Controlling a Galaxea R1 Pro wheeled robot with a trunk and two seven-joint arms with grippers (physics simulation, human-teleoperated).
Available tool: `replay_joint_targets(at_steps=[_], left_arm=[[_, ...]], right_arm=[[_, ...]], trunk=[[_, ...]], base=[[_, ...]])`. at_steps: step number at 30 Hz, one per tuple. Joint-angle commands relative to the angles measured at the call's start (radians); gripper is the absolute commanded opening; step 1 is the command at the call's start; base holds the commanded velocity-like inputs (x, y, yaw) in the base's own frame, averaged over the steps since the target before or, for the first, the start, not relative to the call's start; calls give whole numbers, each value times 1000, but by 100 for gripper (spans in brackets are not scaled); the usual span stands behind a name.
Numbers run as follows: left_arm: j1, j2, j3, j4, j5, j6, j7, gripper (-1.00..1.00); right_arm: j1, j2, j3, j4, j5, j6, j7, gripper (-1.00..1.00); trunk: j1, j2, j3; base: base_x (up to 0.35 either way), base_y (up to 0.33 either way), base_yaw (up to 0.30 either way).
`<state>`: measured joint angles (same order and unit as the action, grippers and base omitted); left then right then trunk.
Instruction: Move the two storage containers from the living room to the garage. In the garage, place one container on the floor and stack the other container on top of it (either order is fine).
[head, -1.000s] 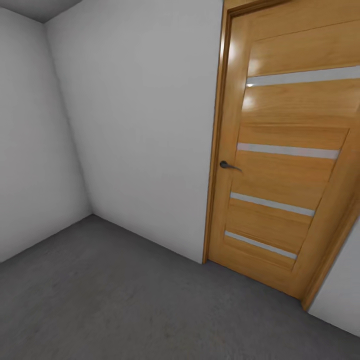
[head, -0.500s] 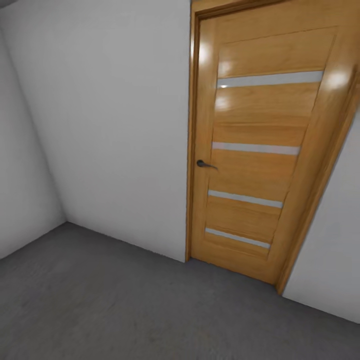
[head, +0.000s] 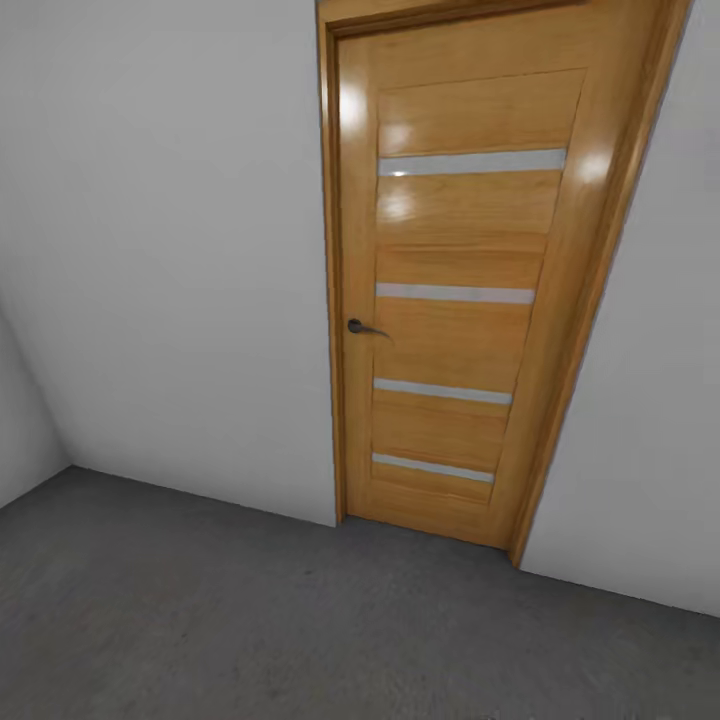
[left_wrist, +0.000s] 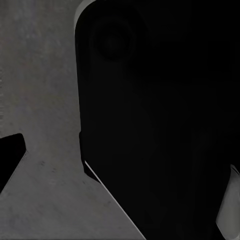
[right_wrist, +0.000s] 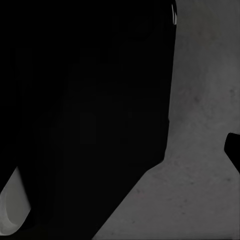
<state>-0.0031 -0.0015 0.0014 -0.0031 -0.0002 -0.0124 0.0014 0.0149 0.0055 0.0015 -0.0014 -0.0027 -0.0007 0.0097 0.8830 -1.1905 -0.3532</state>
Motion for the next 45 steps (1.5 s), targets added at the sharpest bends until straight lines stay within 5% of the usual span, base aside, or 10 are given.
replay_joint_targets(at_steps=[1,45], left_arm=[[0,0,0,0,0,-1,0,100],[0,0,0,0,-1,-1,0,100]], right_arm=[[-1,0,0,0,0,0,1,100],[0,-1,1,0,5,1,2,100]], trunk=[[0,-1,-1],[0,-1,-1]], base=[[117,0,-285],[313,0,-41]])
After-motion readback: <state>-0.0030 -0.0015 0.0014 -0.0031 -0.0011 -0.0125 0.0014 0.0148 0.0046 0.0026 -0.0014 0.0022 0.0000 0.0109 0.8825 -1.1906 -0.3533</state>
